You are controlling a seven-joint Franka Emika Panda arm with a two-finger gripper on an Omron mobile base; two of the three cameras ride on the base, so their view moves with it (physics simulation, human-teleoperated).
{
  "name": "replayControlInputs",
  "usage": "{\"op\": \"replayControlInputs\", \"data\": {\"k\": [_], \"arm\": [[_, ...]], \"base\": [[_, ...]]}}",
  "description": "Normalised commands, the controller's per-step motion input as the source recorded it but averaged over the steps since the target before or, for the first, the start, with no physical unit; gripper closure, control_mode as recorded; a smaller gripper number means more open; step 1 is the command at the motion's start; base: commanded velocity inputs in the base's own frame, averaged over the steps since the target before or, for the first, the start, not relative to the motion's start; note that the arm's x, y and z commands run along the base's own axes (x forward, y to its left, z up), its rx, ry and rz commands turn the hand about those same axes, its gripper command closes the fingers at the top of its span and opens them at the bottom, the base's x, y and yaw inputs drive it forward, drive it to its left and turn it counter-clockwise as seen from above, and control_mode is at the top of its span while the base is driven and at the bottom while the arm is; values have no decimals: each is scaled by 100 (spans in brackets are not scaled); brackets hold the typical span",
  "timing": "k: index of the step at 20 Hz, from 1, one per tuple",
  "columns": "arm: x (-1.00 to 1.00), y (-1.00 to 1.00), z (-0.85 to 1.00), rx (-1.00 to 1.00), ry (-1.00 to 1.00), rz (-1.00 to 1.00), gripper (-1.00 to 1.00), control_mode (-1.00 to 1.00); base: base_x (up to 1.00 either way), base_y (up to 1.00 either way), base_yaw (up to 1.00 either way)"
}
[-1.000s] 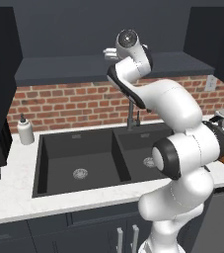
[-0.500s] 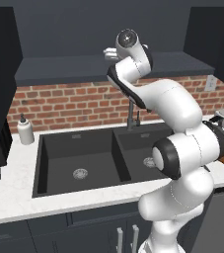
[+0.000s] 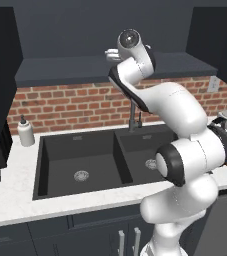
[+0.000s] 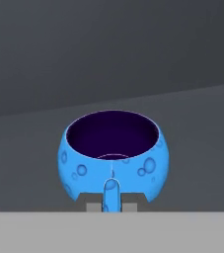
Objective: Pick the kettle from the counter and place it on the tray. Then pick the mug from the cabinet and place it on the tray. Then close the cabinet doors.
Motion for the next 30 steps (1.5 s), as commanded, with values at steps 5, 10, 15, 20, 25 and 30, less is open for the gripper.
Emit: {"op": "replayControlInputs", "data": {"k": [5,10,15,20,25,30], "arm": [[-66,2,0,0,-3,-2,100,-100],[-83,8,0,0,-5,-8,100,-100],[-81,8,-2,0,0,-11,100,-100],[-85,6,0,0,0,-16,100,-100],[-74,1,0,0,0,-23,100,-100],[-70,-3,-4,0,0,-29,100,-100]], "base": [[0,0,0],[0,0,0],[0,0,0],[0,0,0],[0,0,0],[0,0,0]]}}
